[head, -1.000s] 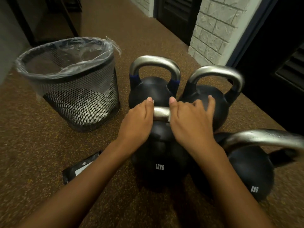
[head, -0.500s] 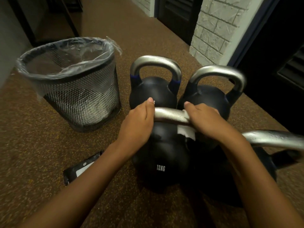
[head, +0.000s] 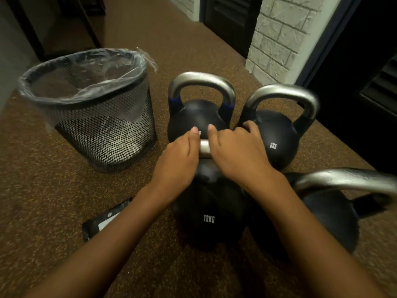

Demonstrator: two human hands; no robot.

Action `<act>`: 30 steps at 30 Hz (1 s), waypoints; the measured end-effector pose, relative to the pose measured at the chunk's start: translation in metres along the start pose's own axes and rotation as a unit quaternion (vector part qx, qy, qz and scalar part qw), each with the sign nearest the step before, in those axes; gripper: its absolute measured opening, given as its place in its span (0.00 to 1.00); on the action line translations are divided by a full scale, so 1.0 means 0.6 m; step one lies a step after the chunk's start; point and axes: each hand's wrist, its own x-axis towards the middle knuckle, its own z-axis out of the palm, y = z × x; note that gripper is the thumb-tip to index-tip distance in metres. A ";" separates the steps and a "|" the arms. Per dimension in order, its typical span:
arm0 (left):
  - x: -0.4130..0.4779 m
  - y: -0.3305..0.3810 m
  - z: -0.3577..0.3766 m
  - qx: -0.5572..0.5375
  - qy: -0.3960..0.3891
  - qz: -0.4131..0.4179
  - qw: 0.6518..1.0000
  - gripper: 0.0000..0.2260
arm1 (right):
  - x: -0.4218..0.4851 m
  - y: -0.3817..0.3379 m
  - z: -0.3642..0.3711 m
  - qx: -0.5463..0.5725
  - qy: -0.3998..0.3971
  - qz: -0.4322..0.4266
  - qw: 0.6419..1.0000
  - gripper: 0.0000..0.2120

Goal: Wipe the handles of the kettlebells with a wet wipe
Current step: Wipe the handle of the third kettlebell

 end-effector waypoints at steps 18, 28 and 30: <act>-0.002 0.008 0.001 0.014 0.006 -0.010 1.000 0.16 | -0.070 0.038 0.150 0.393 0.428 0.215 0.785 0.17; 0.001 -0.002 0.002 0.008 0.001 -0.009 1.000 0.19 | -0.084 0.049 0.161 0.358 0.406 0.159 0.826 0.21; 0.001 -0.001 0.002 0.009 -0.003 -0.011 1.000 0.19 | -0.090 0.040 0.157 0.347 0.395 0.145 0.838 0.22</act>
